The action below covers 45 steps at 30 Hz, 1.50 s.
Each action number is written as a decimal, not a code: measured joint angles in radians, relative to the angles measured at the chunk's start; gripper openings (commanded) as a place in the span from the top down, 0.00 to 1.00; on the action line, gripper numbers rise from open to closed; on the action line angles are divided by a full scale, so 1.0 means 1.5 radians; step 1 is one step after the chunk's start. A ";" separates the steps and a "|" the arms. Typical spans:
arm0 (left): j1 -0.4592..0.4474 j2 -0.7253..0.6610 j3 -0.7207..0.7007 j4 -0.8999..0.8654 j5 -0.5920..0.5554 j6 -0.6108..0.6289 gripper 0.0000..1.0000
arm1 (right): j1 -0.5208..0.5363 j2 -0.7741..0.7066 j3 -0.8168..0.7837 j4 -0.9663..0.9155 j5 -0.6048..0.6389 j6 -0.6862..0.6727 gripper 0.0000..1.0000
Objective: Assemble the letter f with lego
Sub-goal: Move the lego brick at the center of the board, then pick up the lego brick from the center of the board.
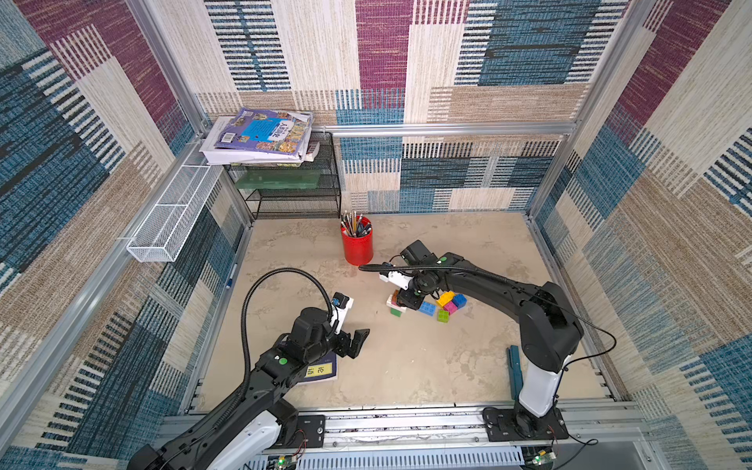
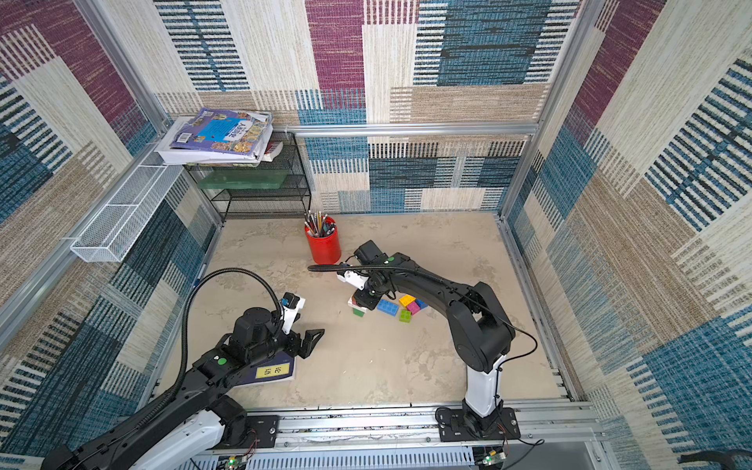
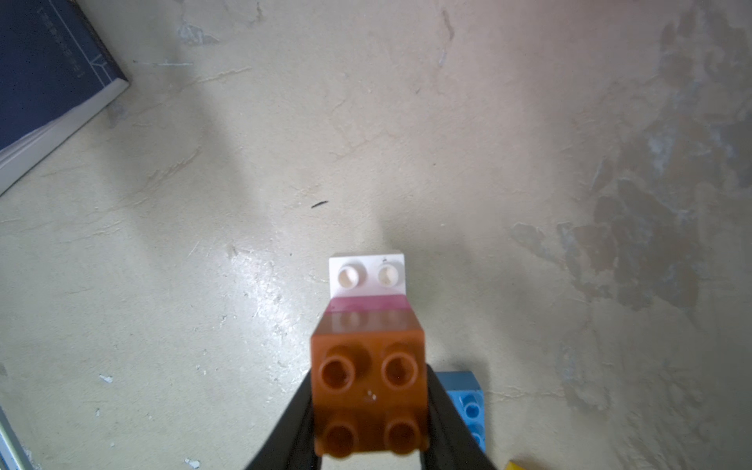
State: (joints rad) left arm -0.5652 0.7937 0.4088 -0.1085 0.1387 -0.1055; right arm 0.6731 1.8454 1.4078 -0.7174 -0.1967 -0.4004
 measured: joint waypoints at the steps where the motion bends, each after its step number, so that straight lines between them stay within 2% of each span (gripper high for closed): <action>1: 0.000 0.000 0.000 0.000 0.000 0.000 0.01 | 0.001 0.000 -0.001 0.003 0.002 0.000 0.60; 9: 0.000 0.000 0.000 0.000 0.000 0.000 0.01 | 0.005 0.000 -0.001 0.005 0.011 0.000 0.49; 14: 0.000 0.000 0.000 0.000 0.001 0.000 0.01 | 0.005 -0.014 -0.001 0.005 0.011 0.003 0.46; 19: 0.000 0.000 0.000 0.000 0.002 0.000 0.01 | -0.001 -0.069 -0.011 0.010 0.007 0.011 0.43; 28: 0.000 -0.001 0.000 0.000 0.002 0.000 0.01 | -0.068 -0.151 -0.102 0.032 0.021 0.056 0.37; 45: 0.000 -0.017 -0.001 0.000 0.002 0.000 0.01 | -0.106 -0.027 -0.105 0.051 0.026 0.082 0.37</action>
State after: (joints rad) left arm -0.5652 0.7685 0.4072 -0.1089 0.1417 -0.1055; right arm 0.5148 1.8046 1.2503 -0.6403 -0.1577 -0.2779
